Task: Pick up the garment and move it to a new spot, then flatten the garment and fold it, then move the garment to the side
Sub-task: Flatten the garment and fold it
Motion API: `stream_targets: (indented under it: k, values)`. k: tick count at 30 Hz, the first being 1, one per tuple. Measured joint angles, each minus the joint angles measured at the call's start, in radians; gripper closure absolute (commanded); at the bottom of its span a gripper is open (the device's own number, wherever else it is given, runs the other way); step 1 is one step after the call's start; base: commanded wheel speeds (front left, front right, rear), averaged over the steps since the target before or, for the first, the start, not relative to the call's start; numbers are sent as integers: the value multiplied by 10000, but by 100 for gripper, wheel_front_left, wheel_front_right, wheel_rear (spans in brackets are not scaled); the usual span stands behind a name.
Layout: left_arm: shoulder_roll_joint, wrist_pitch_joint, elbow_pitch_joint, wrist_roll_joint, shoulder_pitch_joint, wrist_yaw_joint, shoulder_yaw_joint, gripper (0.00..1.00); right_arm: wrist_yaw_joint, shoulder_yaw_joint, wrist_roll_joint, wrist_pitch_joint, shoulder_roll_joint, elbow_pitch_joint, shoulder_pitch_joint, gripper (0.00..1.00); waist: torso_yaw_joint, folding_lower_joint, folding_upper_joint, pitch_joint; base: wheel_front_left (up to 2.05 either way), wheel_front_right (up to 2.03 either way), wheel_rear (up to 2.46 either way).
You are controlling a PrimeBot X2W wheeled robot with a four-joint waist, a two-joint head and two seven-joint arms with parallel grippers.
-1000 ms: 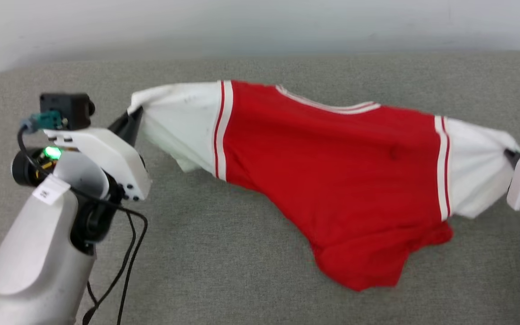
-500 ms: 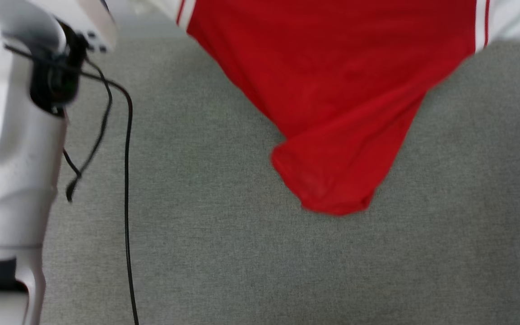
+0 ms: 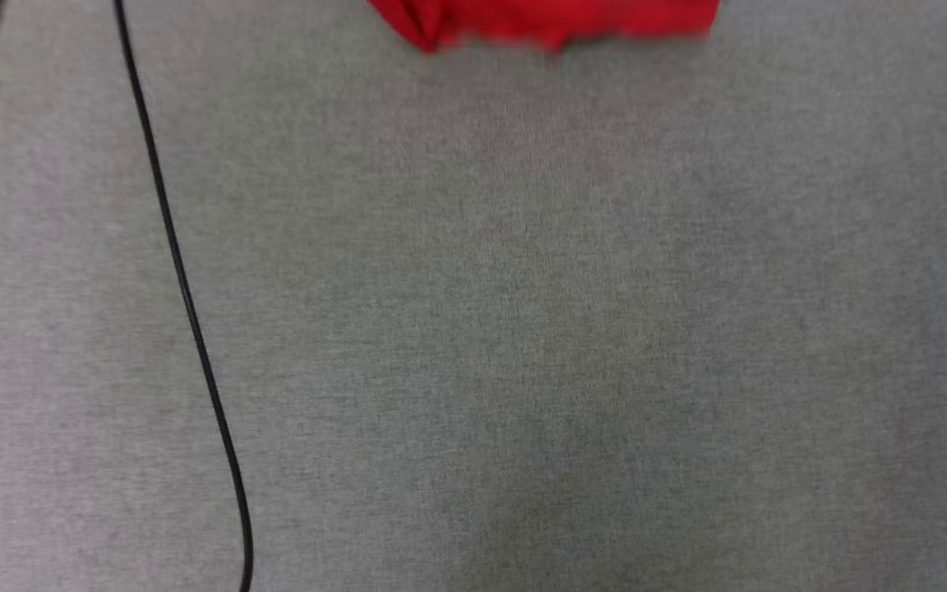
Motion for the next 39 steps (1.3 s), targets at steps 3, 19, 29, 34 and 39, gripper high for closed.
stream_targets:
  k: [3, 19, 29, 34, 39]
  values:
    - [71, -240, 253, 12, -541, -121, 4, 100, 0, -13, -86, -251, 4, 268, -706, 100, -42, 0, 0, 393, 0, 0, 0]
    - [-150, -949, 2025, -288, -849, -608, -232, 100, 0, 188, 33, -504, 953, 546, -256, 100, -80, 0, 0, 2084, 0, 0, 0]
    - [-569, -1354, 2970, -1141, 1322, -823, -259, 100, 0, 1070, 1290, -1204, 1097, 1267, 2220, 100, 50, -1, 0, 1573, 0, 0, 0]
    - [-717, -1584, 2711, -1693, 3241, -838, -221, 100, 0, 1363, 1998, -1553, 999, 1304, 4026, 100, 121, -2, 0, 950, 0, 0, 0]
    - [-754, -1674, 2002, -2027, 5464, -838, 13, 100, 0, 1546, 2592, -1883, 750, 1078, 5891, 100, 180, -3, 0, 198, 0, 0, 0]
